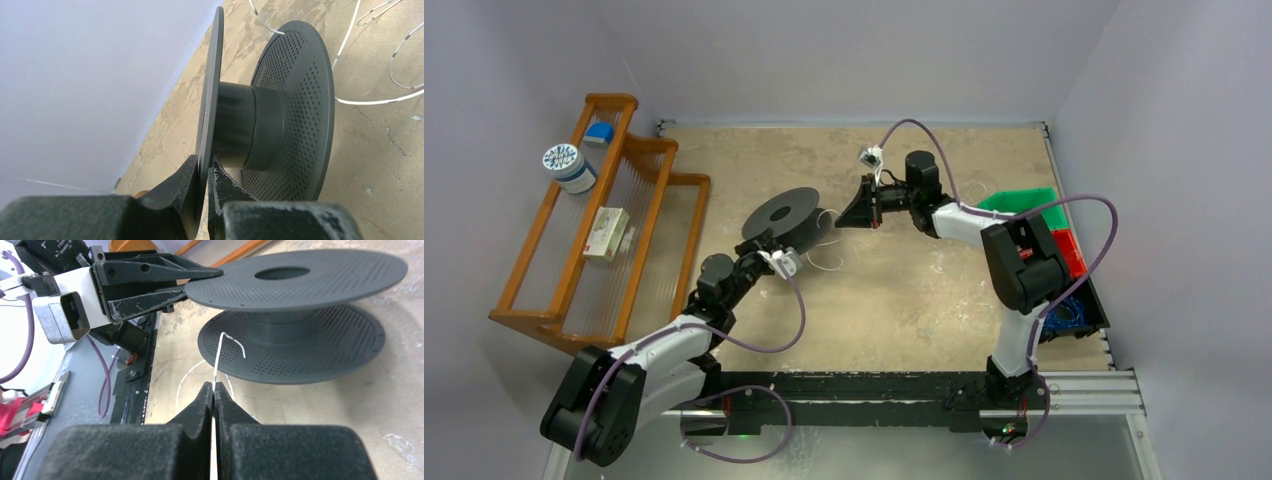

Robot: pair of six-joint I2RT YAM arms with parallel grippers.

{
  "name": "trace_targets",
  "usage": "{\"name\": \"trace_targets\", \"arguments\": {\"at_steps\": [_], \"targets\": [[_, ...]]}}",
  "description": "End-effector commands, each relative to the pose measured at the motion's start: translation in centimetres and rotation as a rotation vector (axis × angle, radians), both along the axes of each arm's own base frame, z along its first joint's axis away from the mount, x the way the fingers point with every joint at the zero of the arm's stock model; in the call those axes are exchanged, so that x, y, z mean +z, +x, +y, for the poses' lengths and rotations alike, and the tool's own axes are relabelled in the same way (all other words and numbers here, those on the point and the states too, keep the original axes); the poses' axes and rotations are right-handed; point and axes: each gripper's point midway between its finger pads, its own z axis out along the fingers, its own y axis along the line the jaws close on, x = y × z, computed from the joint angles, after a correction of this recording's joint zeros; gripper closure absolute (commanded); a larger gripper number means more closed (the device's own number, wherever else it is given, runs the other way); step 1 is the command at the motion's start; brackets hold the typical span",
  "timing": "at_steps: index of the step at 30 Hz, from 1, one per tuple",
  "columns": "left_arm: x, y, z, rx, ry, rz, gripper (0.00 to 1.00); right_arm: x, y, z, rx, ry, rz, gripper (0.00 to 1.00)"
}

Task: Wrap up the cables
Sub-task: Pick up the cable reel from the center of the board, then wrap the cable around the cable reel.

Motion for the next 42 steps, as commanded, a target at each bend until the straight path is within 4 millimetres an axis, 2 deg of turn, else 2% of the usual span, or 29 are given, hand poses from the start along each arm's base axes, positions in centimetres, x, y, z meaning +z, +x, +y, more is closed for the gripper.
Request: {"name": "trace_targets", "arguments": {"at_steps": [1,13,22,26,28,42], "targets": [[1.2,-0.3,-0.4,-0.006,-0.036,-0.047,1.00,0.0,-0.2,-0.1,0.013,0.023,0.005,1.00],[1.2,-0.5,-0.4,-0.003,-0.063,-0.047,1.00,-2.5,1.5,0.0,-0.069,-0.040,0.022,1.00],[0.7,-1.1,-0.5,-0.028,-0.034,-0.054,1.00,-1.7,3.5,-1.1,-0.168,-0.050,-0.002,1.00],[0.6,-1.1,-0.5,-0.029,-0.023,-0.057,1.00,-2.2,3.6,-1.2,-0.160,-0.068,-0.002,1.00],[0.7,-1.0,-0.5,-0.032,-0.012,-0.065,1.00,-2.3,4.3,-1.1,-0.175,-0.081,-0.019,1.00],[1.6,-0.2,-0.7,-0.049,0.143,-0.165,1.00,-5.0,3.8,-0.2,-0.138,-0.195,0.026,1.00]]}}
